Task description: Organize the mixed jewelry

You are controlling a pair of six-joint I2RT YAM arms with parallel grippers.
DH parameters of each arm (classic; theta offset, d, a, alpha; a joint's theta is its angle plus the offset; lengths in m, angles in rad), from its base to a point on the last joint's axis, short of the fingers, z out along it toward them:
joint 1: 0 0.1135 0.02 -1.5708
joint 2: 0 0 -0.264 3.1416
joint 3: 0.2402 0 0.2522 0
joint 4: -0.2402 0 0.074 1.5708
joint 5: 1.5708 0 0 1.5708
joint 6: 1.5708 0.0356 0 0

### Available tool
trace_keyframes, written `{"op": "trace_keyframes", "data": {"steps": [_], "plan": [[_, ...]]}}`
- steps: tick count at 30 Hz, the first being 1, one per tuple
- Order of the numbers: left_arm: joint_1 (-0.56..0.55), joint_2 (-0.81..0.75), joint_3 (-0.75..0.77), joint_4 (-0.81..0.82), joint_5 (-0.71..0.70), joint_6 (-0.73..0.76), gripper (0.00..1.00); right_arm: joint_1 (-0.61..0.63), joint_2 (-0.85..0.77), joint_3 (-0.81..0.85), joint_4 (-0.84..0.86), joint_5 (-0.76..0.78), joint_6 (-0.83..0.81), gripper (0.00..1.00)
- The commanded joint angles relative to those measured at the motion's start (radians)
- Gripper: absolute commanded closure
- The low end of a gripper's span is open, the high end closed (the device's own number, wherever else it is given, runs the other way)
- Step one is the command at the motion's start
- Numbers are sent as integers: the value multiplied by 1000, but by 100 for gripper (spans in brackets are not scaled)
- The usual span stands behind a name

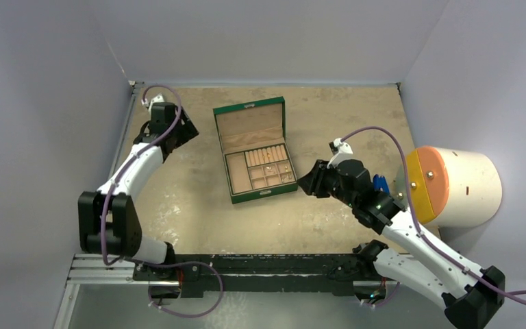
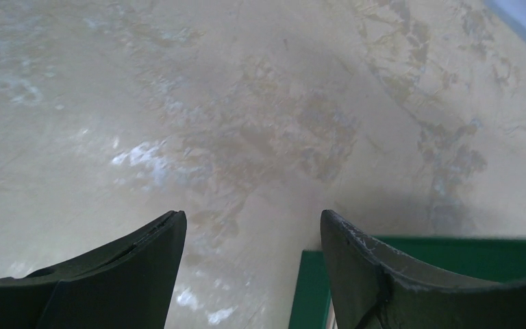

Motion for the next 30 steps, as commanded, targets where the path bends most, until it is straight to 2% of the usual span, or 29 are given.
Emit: {"op": "trace_keyframes", "data": {"steps": [1,9,15,17,26,30], "plan": [[64,121,119,134,224,-83,29,5,-45,26,-25,-36,-22,60],[105,350,277,205,505,-183,29,5,-123,-2,-33,-34,-11,59],[104,409,258,395,683,-301,32,4,-159,4,-98,-37,-13,59],[100,418,256,414,736,-315,32,5,-168,1,-103,-37,-12,59],[65,306,159,395,856,-255,34,4,-169,1,-120,1,-8,58],[61,210,103,307,856,-188,34,4,-161,9,-122,33,-10,58]]}}
